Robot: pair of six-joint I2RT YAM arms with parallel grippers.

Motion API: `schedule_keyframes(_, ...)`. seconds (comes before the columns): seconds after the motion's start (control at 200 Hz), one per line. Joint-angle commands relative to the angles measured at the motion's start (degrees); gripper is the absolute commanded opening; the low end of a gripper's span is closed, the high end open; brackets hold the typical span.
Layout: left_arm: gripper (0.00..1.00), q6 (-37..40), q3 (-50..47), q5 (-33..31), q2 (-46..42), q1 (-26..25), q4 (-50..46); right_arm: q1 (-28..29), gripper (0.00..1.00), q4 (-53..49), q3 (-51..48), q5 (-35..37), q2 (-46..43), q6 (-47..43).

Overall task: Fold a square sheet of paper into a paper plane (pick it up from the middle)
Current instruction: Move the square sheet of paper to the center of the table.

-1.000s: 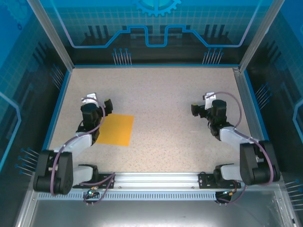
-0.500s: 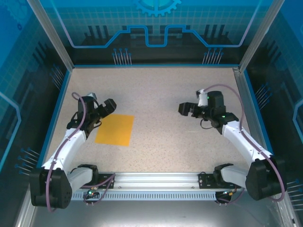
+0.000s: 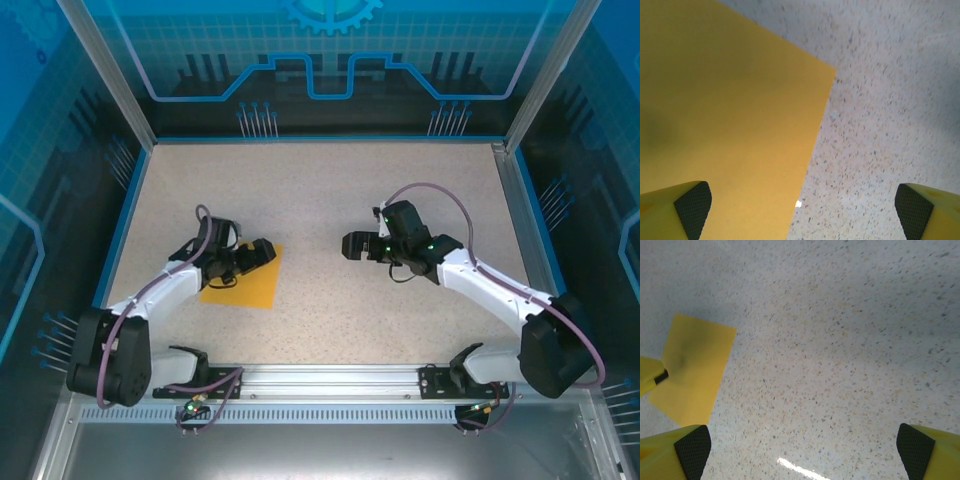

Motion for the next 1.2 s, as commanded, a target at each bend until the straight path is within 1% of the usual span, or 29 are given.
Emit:
schedule_keyframes(0.0,0.99,-2.4,-2.2,-0.8,1.3,-2.4,-1.2,0.6,1.00,-0.7,-0.3,5.0,-2.3,4.0)
schedule_keyframes(0.095,0.98,-5.2,-5.0,-0.4,2.4,-4.4,1.7,0.6,1.00,3.1,-3.8,6.0,-5.6,5.4)
schedule_keyframes(0.195,0.99,-8.1,-6.3,-1.2,3.9,-7.8,3.3,0.2,0.99,4.9,-7.3,9.3,-9.1,9.0)
schedule_keyframes(0.255,0.99,-10.2,-7.2,-1.4,4.8,-10.0,4.6,-0.6,0.99,5.1,-8.9,7.4,-10.7,9.6)
schedule_keyframes(0.315,0.99,-12.9,-8.0,-1.5,5.9,-12.6,6.8,-1.3,0.99,3.1,-9.7,6.8,-11.2,12.4)
schedule_keyframes(0.41,0.99,-17.4,-7.9,-2.3,8.7,-16.8,10.7,-2.5,0.99,4.0,-10.7,2.0,-10.6,10.2)
schedule_keyframes(0.49,0.99,-20.9,-6.1,-1.6,12.6,-19.4,14.0,-2.8,0.99,3.5,-10.1,-0.4,-9.0,8.8)
schedule_keyframes(0.58,0.99,-23.2,-1.5,-1.7,17.6,-23.7,15.4,-2.8,1.00,2.8,-9.2,-2.8,-7.2,7.8)
schedule_keyframes(0.675,0.98,-25.6,2.7,-0.5,22.7,-27.9,19.0,-2.7,0.99,0.8,-8.2,-3.0,-5.9,7.8)
schedule_keyframes(0.78,0.98,-27.4,5.7,0.0,25.4,-30.2,21.9,-2.6,0.99,-0.1,-8.4,-4.8,-5.3,7.1)
schedule_keyframes(0.87,0.99,-26.9,6.5,-0.2,24.5,-30.5,22.1,-2.3,0.99,-0.9,-8.8,-5.1,-5.8,7.1)
schedule_keyframes(0.975,0.99,-23.5,7.0,-4.2,19.5,-30.6,17.2,-1.0,0.91,-0.6,-8.8,-5.6,-6.5,7.1)
schedule_keyframes(1.06,0.98,-19.9,8.0,-9.9,14.6,-30.5,10.3,1.4,0.83,-0.3,-8.2,-5.2,-5.6,7.5)
schedule_keyframes(1.13,0.99,-18.3,7.3,-15.9,9.9,-30.5,5.3,4.6,0.82,0.1,-7.4,-4.4,-3.5,7.8)
schedule_keyframes(1.195,0.98,-17.6,4.8,-20.7,4.9,-30.4,2.9,7.5,0.78,0.2,-6.1,-2.7,-0.9,9.0)
